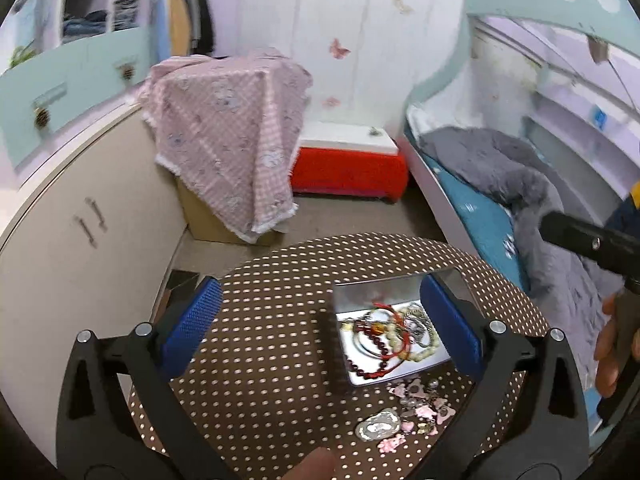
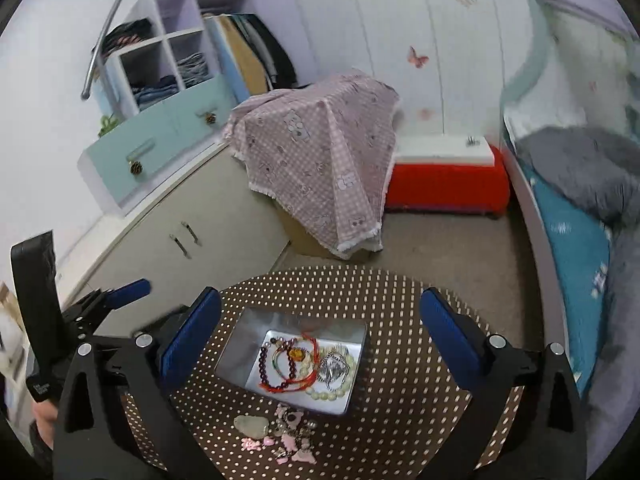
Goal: Organize jewelry
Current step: 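Lift pendant and chain over the grey box and release both inside, then grasp the pale jade stone with left gripper while right grasps white charm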
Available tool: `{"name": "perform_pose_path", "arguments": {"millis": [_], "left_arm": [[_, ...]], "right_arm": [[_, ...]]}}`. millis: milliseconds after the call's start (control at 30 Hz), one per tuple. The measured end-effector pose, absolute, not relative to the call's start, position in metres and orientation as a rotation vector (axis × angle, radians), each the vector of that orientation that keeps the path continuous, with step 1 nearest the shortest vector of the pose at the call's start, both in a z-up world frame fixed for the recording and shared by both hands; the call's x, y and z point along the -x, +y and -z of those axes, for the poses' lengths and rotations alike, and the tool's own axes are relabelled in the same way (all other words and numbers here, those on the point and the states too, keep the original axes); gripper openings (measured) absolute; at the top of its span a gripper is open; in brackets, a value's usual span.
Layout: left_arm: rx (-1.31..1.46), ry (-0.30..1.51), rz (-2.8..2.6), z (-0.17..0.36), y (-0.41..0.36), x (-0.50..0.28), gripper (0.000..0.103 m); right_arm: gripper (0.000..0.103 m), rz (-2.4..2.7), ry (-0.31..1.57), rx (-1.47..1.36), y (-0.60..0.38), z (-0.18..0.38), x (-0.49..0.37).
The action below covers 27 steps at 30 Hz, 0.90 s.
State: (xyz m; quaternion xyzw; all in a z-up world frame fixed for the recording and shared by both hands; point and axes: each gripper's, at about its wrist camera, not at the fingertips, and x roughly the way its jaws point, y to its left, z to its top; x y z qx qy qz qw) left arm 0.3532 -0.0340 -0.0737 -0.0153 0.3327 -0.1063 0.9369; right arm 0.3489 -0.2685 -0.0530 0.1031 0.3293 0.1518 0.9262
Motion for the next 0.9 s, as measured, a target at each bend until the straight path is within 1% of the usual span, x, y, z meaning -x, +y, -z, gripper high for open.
{"name": "perform_pose_path", "arguments": {"millis": [200, 567, 733, 900], "left_arm": [[0.06, 0.625, 0.17, 0.06, -0.013, -0.324, 0.097], [0.045, 0.549, 0.169, 0.036, -0.008, -0.286, 0.097], [0.036, 0.529, 0.178, 0.036, -0.01, -0.271, 0.097], [0.013, 0.531, 0.186, 0.045, -0.015, -0.259, 0.097]], "right_arm": [[0.096, -0.287, 0.644, -0.222, -0.272, 0.051, -0.332], [0.096, -0.262, 0.573, -0.175, -0.265, 0.028, -0.299], [0.096, -0.248, 0.549, -0.142, -0.264, 0.024, -0.278], [0.096, -0.229, 0.565, -0.128, -0.264, 0.035, -0.263]]}}
